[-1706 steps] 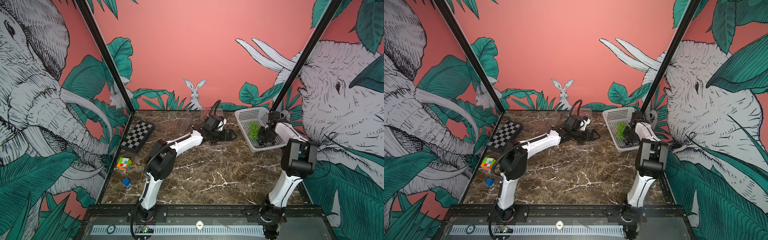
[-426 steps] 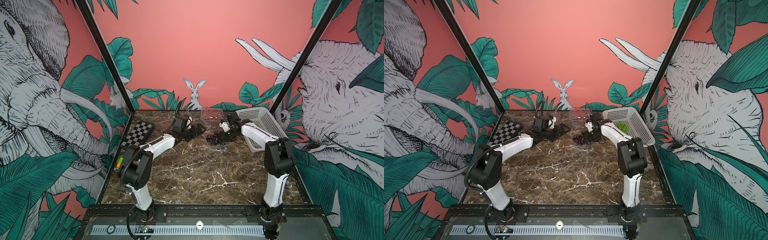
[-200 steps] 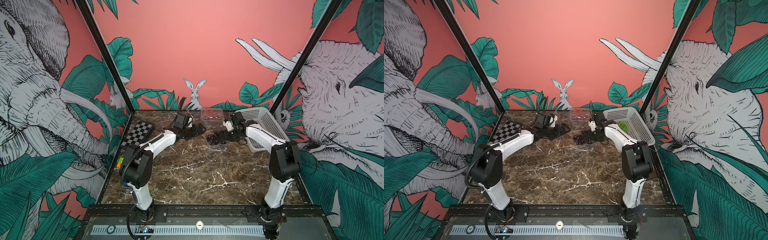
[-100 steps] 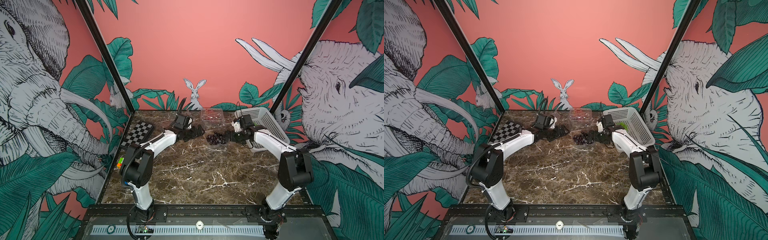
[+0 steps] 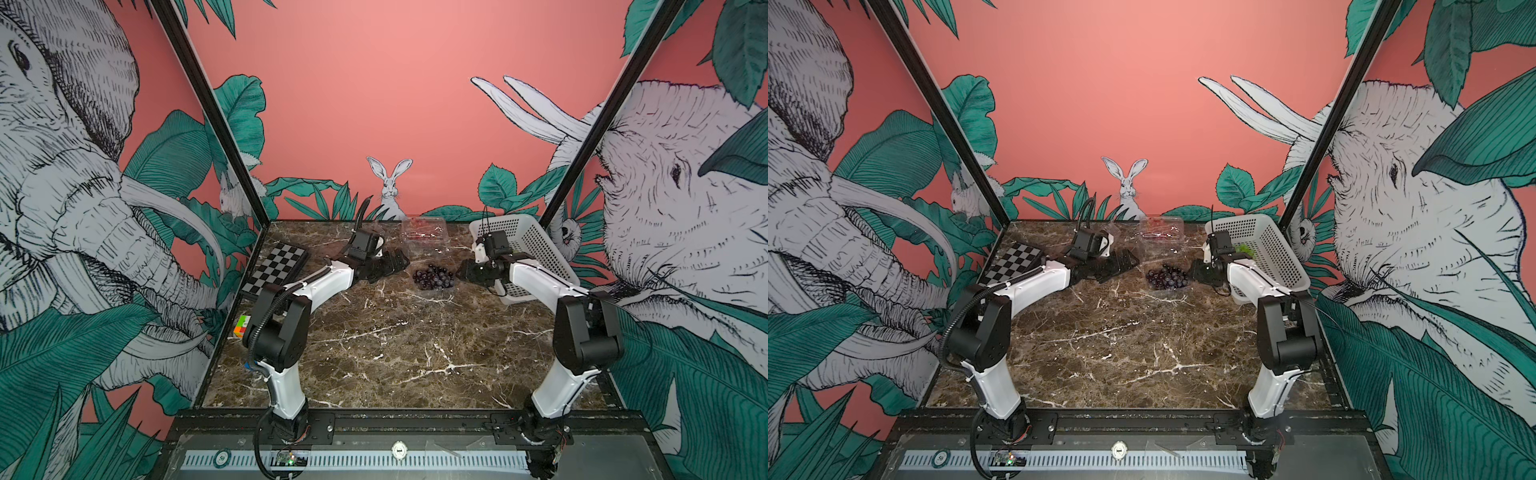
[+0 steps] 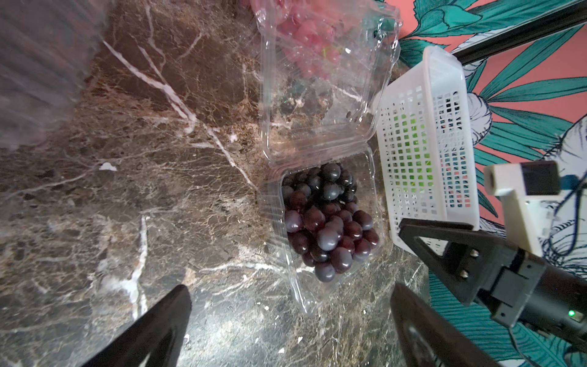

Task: Pack grapes into containers
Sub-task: Move the packing box to the center of the board.

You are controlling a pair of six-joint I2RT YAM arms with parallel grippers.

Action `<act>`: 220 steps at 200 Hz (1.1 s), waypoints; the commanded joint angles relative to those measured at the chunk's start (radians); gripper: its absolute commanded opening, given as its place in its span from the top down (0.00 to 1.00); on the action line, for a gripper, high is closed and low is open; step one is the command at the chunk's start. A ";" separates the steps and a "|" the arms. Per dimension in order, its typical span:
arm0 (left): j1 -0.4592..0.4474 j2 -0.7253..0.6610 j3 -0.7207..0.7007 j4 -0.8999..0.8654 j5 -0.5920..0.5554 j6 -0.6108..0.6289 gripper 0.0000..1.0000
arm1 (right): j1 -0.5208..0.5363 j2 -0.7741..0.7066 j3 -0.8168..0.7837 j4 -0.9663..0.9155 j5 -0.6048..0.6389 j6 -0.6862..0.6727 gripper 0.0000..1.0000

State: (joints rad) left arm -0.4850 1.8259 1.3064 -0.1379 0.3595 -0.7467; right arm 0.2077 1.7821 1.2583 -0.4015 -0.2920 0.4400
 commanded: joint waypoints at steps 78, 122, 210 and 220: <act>0.037 0.154 0.048 0.208 0.052 -0.071 0.01 | 0.003 0.192 0.167 0.083 -0.046 -0.040 0.68; 0.042 0.270 0.179 0.204 0.062 -0.060 0.01 | 0.006 0.208 0.184 0.077 -0.053 -0.079 0.75; 0.042 0.383 0.280 0.272 0.097 -0.082 0.01 | 0.025 0.265 0.220 0.059 -0.093 -0.161 0.80; 0.041 0.391 0.288 0.282 0.103 -0.082 0.01 | 0.031 0.267 0.223 0.059 -0.095 -0.171 0.80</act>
State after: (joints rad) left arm -0.4450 2.2082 1.5551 0.1040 0.4381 -0.8227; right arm 0.2165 2.0327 1.4528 -0.3382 -0.3576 0.3122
